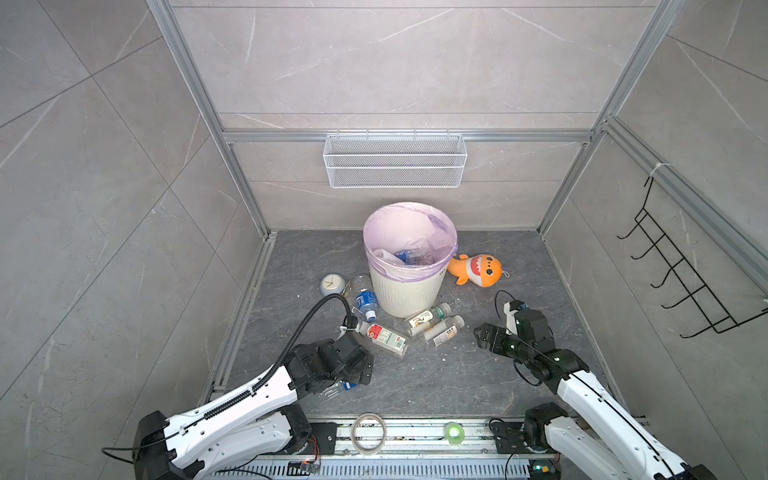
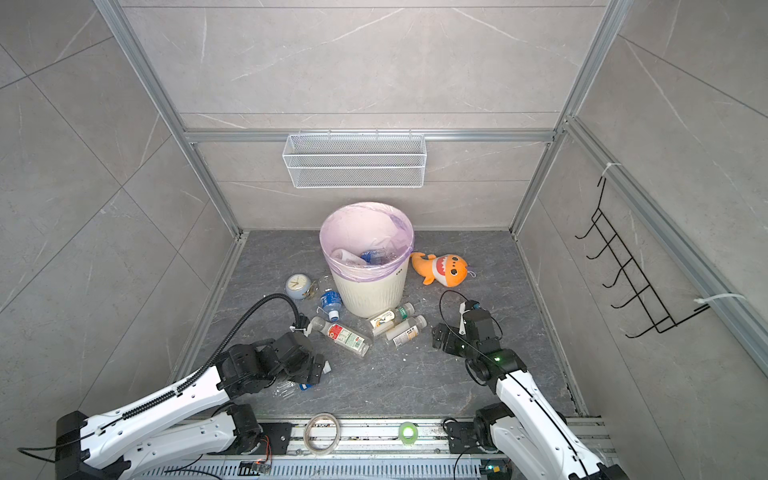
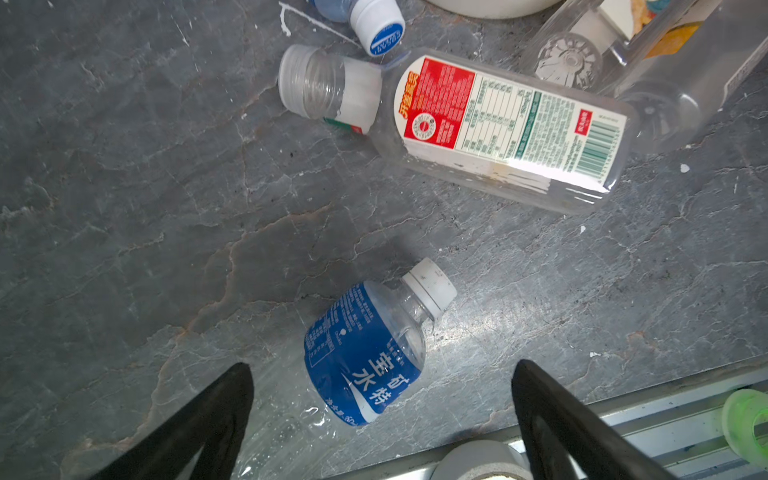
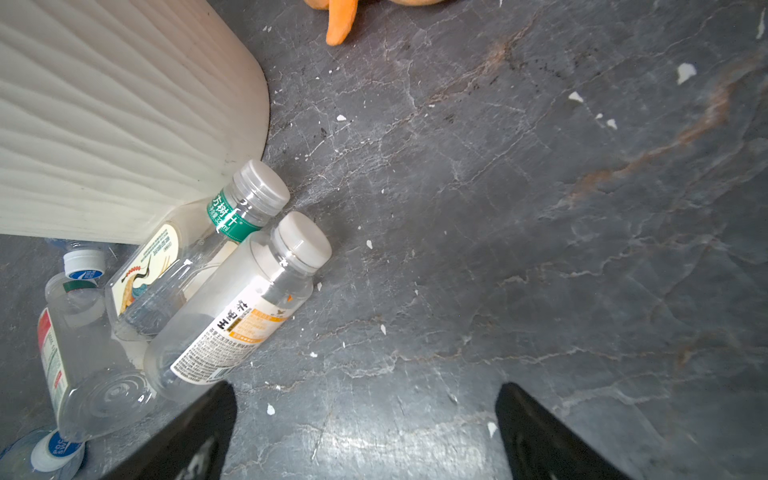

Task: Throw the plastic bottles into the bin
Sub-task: 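Lower the left gripper onto the blue-labelled bottle nearest the robot, then close the left gripper on the blue-labelled bottle and lift it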

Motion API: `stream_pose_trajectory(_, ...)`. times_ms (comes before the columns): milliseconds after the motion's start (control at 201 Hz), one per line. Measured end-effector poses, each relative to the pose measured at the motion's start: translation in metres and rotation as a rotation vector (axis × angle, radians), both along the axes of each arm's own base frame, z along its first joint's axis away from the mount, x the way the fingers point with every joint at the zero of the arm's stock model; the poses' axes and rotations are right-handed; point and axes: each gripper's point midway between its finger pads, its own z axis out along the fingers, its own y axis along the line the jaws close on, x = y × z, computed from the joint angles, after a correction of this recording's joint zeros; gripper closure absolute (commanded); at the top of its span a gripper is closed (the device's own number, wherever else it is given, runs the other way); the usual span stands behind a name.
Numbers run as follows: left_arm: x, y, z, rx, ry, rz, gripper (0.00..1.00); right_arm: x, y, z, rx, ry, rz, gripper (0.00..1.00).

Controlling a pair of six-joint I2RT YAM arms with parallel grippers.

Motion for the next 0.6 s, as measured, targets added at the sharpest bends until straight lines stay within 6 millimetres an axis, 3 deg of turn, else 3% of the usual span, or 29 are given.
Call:
stream_pose_trajectory(254, -0.011, 0.007, -0.025, 0.04, 0.088, 0.043, 0.0, 0.0, 0.0, 0.0, 0.0, 0.0, 0.0, 0.01)
stream_pose_trajectory(597, -0.016, 0.013, -0.043, 0.118, 0.151, 0.081, 0.01, 0.0, 0.0, 0.0, 0.0, 0.0, 0.0, 0.01)
